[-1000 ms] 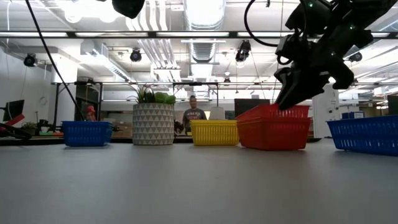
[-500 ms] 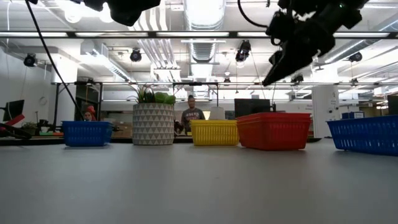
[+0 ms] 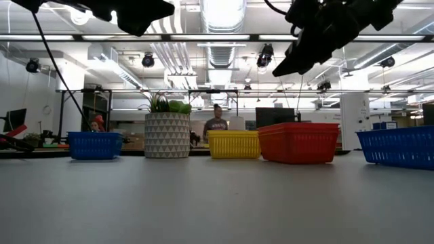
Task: Stack baskets by color
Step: Stack the bottom blue bin on top of the top blue bin
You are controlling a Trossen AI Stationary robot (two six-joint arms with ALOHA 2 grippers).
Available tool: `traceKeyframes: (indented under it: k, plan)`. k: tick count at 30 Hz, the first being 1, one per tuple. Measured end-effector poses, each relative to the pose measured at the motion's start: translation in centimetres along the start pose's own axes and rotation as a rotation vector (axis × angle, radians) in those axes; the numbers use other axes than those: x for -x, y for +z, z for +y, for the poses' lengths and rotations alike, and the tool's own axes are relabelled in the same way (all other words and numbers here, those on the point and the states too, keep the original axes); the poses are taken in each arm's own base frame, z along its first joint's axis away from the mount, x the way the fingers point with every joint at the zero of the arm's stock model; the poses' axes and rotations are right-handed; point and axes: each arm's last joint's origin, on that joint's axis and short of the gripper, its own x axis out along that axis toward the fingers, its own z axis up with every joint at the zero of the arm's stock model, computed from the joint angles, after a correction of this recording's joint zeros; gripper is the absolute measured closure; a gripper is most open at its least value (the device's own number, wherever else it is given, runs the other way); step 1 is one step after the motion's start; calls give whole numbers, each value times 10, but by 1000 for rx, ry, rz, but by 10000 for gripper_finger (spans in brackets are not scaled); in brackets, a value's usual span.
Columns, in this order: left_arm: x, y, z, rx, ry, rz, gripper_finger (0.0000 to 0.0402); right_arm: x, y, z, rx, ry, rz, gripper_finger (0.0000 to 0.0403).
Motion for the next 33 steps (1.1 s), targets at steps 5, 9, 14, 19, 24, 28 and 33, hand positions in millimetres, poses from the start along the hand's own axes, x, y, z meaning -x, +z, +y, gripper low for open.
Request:
traceKeyframes:
  k: [5, 9, 14, 19, 24, 28, 33]
  plan:
    - [0, 0, 0, 3, 4, -4, 267, -11, -17, 2, 16, 0, -46, 363]
    - [0, 1, 0, 5, 5, -12, 267, -14, -23, 3, 8, -2, -68, 384]
    - [0, 1, 1, 6, 8, -12, 267, -13, -24, 4, 7, 1, -73, 393]
    - [0, 1, 1, 5, 12, -11, 267, -10, -20, 4, -11, 2, -86, 394]
    - [0, 1, 1, 3, 13, -12, 267, 1, -4, 14, -21, 42, -73, 394]
    - [0, 1, 1, 4, 15, -18, 267, 15, 10, 29, -94, 98, 29, 394]
    - [0, 2, 1, 3, 15, -21, 267, 29, 22, 55, -193, 125, 191, 394]
